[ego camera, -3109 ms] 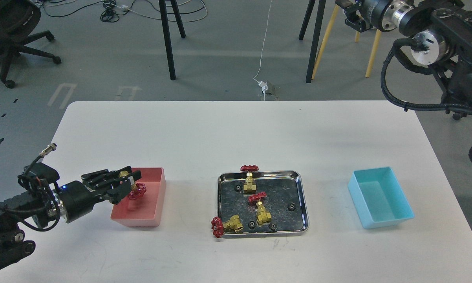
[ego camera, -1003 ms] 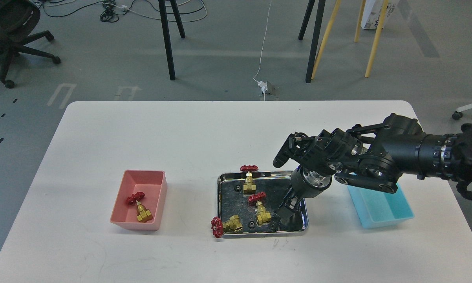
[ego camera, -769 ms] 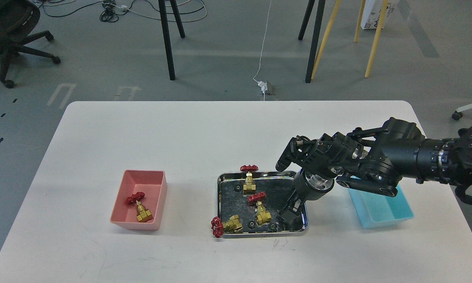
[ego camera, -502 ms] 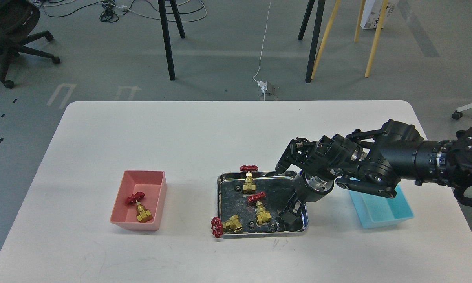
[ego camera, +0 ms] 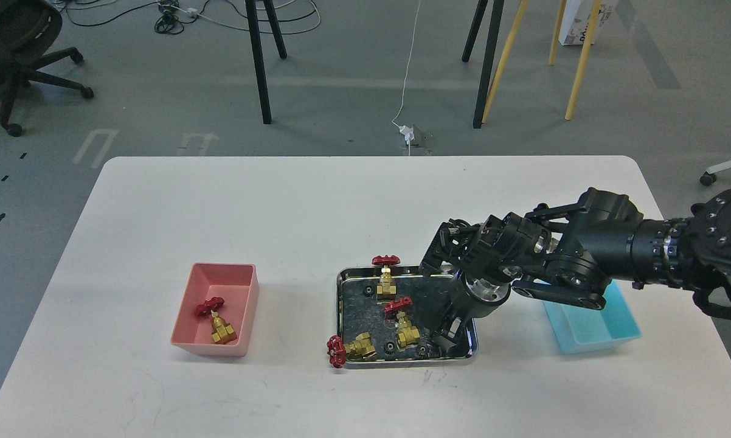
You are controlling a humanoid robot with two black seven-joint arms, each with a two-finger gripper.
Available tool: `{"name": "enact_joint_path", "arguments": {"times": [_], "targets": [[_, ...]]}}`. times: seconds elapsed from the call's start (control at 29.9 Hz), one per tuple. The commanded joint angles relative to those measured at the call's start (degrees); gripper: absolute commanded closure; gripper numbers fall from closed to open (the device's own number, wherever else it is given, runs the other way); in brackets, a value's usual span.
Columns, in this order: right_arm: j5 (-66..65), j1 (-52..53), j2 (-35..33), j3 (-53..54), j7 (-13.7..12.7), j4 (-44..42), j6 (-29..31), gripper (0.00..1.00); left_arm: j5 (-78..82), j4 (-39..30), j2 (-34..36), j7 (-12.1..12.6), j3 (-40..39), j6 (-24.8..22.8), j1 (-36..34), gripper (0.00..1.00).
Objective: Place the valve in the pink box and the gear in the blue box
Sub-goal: 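Lower the right gripper onto a small dark gear and grasp it, then lift the gear with the right gripper toward the blue box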
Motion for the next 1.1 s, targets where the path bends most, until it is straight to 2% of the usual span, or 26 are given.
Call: {"name": "enact_joint_path", "arguments": {"times": [0.0, 0.23, 0.47, 1.07], "targets": [[0.00, 0.18, 0.15, -0.96, 0.00, 0.01, 0.00, 0.37, 0.00, 0.00, 0.13, 0.00, 0.09, 0.00, 0.06, 0.06], [0.00, 0.10, 0.15, -1.40, 0.00, -0.08, 0.00, 0.39, -0.08, 0.00, 0.22, 0.00, 0.09, 0.00, 0.06, 0.06], [0.00, 0.36, 0.15, -1.49, -0.08, -0.08, 0.00, 0.59, -0.08, 1.49, 0.22, -0.09, -0.18, -0.35, 0.06, 0.06], [0.00, 1.15, 0.15, -1.23, -0.79, -0.34, 0.00, 0.82, -0.08, 2.28, 0.13, -0.09, -0.27, -0.62, 0.06, 0.06]]}}
